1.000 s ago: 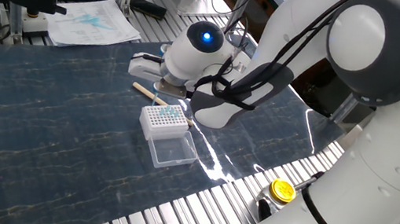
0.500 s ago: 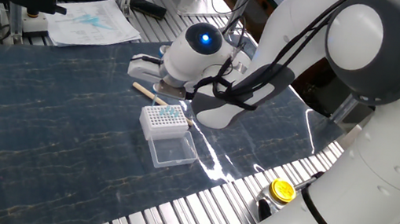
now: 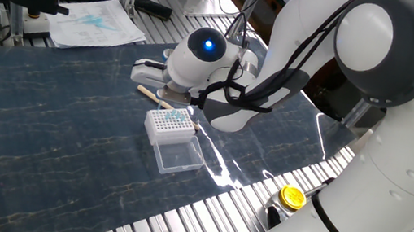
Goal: Insert a medium pipette tip into the holder for medium pipette tips
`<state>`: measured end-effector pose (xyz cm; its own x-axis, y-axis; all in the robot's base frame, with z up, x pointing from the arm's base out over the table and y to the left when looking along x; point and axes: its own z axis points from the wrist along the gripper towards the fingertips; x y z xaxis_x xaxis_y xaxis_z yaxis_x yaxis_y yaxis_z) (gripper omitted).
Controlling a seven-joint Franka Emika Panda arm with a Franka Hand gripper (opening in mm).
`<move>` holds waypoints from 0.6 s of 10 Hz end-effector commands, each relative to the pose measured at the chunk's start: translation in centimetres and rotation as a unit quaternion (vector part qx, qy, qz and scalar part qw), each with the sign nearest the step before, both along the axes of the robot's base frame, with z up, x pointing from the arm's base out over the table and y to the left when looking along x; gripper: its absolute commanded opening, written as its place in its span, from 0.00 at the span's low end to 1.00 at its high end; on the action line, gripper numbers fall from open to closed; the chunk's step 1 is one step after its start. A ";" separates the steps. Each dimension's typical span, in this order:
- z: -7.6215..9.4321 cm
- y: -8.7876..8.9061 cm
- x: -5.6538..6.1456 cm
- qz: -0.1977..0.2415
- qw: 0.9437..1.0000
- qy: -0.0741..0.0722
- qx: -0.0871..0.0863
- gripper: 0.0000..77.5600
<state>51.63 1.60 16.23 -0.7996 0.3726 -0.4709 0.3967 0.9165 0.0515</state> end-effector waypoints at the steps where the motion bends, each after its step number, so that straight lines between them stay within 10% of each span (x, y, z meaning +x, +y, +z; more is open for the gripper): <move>1: 0.0 0.0 -0.2 0.003 1.000 0.005 -0.004 0.02; 6: 0.6 -0.3 0.1 0.013 1.000 0.013 -0.007 0.02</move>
<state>51.58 1.60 16.23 -0.8065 0.3659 -0.4644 0.3917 0.9190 0.0439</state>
